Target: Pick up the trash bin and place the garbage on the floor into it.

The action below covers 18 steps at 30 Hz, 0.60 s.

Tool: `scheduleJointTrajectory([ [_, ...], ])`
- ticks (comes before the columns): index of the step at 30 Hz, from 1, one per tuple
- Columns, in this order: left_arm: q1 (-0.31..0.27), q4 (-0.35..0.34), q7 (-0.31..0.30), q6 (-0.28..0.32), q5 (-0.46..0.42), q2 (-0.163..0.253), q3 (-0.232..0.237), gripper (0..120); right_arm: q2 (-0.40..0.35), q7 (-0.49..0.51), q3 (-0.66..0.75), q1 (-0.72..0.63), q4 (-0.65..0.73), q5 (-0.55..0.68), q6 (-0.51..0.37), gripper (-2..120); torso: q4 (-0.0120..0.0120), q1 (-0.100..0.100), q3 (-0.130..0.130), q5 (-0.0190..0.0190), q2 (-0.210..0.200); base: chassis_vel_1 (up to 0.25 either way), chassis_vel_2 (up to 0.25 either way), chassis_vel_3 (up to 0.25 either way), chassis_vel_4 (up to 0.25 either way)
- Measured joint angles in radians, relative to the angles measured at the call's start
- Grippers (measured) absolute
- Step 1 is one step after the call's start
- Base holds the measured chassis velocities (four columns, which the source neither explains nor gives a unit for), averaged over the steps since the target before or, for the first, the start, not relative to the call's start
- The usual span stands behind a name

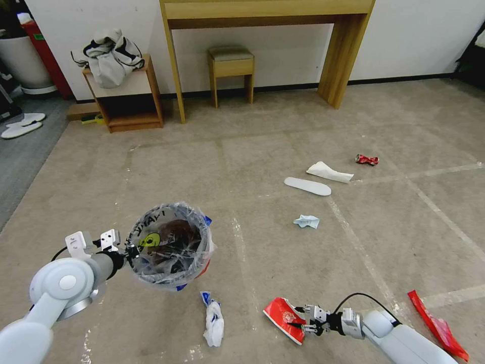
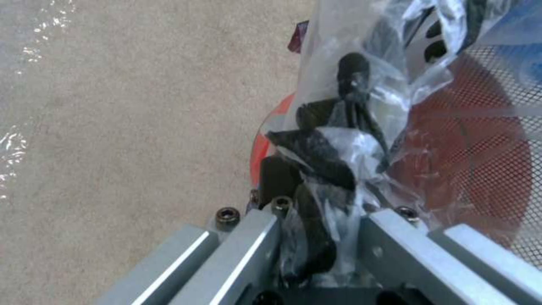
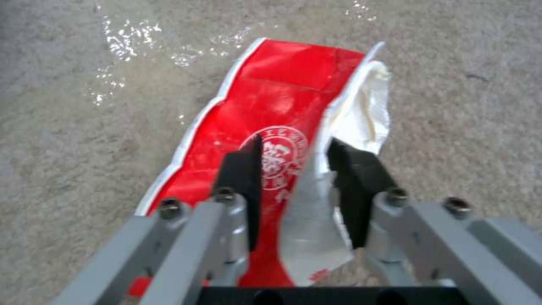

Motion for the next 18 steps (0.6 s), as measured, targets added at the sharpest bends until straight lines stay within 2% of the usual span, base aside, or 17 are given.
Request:
scheduleJointTrajectory([
  [1,0.002,-0.001,0.000,0.000,0.000,0.000,-0.001,0,0.000,0.000,0.000,0.001,0.000,0.001,-0.001,23,0.0000,0.000,0.000,0.0000,0.000,0.000,0.000,0.000,0.000],
  [2,0.007,-0.007,0.000,-0.001,0.001,0.000,-0.003,0,0.001,0.000,0.001,0.002,0.000,0.002,-0.001,14,0.0000,0.000,0.000,0.0001,0.000,0.000,0.000,0.000,0.000],
  [5,0.009,-0.009,0.000,-0.001,0.002,0.000,-0.004,0,0.001,0.000,0.001,0.002,0.000,0.003,-0.001,11,0.0001,0.000,0.000,0.0001,0.000,0.000,0.000,0.000,0.000],
  [7,0.013,-0.012,0.000,-0.002,0.004,0.000,-0.007,0,0.001,0.001,0.003,-0.004,0.002,0.010,-0.002,0,0.0000,0.000,0.000,0.0001,0.000,0.000,0.000,0.000,0.000],
  [18,0.009,-0.010,0.000,-0.003,0.009,-0.002,0.000,0,0.000,0.000,0.001,0.005,0.003,0.023,-0.006,0,0.0001,0.000,0.000,0.0000,0.000,0.000,0.000,0.000,0.000],
])
